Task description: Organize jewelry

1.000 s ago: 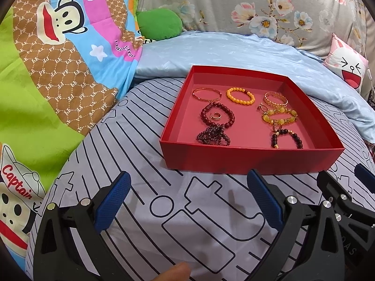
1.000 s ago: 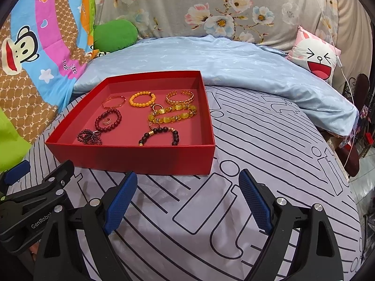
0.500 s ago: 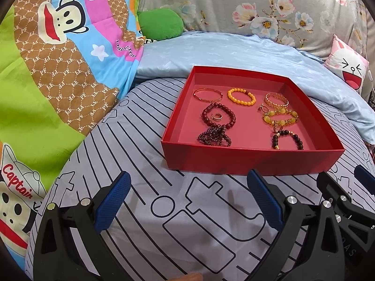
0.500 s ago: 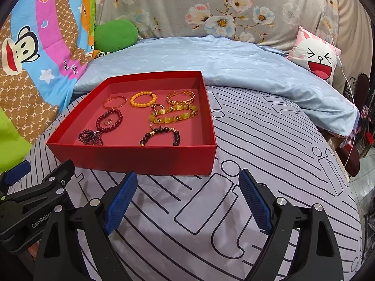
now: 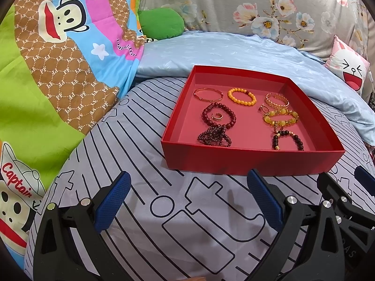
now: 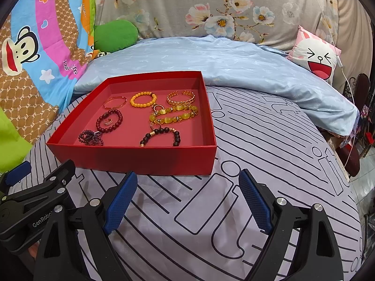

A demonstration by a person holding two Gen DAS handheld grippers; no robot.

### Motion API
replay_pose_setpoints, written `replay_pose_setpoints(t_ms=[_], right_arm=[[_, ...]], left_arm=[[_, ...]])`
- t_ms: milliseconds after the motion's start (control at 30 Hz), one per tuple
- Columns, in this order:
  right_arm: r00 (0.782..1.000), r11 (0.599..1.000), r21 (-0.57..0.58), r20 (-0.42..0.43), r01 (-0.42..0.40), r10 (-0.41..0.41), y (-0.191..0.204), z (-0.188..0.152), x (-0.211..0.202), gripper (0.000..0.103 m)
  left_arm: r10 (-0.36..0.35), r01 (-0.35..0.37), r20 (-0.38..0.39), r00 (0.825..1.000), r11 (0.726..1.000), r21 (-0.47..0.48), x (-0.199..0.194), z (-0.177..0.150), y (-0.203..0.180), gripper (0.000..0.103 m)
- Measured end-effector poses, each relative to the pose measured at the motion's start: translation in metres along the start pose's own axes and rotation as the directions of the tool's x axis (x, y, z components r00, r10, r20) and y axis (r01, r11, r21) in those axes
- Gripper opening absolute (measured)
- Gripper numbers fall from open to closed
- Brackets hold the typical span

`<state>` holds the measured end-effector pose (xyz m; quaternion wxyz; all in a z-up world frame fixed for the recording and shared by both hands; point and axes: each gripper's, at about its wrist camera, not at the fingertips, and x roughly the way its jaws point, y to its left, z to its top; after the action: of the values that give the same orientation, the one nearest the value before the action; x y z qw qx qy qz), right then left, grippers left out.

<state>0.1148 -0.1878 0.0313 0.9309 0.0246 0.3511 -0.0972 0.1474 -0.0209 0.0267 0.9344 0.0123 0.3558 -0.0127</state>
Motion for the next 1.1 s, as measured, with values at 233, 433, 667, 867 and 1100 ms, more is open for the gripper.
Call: replay_pose_setpoints(t_ms=[233, 433, 667, 867, 1100], right_arm=[[1.000, 1.000, 0.001, -0.001, -0.002, 0.002, -0.0006, 0.0001, 0.0001, 0.084], [1.000, 1.000, -0.001, 0.001, -0.001, 0.001, 0.0004, 0.0001, -0.0004, 0.084], [1.000, 1.000, -0.001, 0.000, -0.004, 0.004, 0.0041, 0.0014, -0.0021, 0.085], [1.000, 1.000, 0.000, 0.002, -0.004, 0.004, 0.0039, 0.0016, -0.0024, 0.084], [1.000, 1.000, 0.001, 0.001, -0.006, 0.006, 0.0047, 0.0019, -0.0026, 0.085]], left_arm=[[0.001, -0.001, 0.003, 1.000, 1.000, 0.001, 0.0002, 0.0003, 0.0000, 0.095], [0.005, -0.005, 0.001, 1.000, 1.000, -0.010, 0.0021, -0.0014, 0.0000, 0.095], [0.008, -0.008, -0.001, 1.000, 1.000, -0.011, 0.0013, -0.0016, -0.0002, 0.095], [0.008, -0.008, 0.000, 1.000, 1.000, -0.011, 0.0014, -0.0014, -0.0002, 0.095], [0.007, -0.007, -0.002, 1.000, 1.000, -0.012, 0.0018, -0.0013, 0.0000, 0.095]])
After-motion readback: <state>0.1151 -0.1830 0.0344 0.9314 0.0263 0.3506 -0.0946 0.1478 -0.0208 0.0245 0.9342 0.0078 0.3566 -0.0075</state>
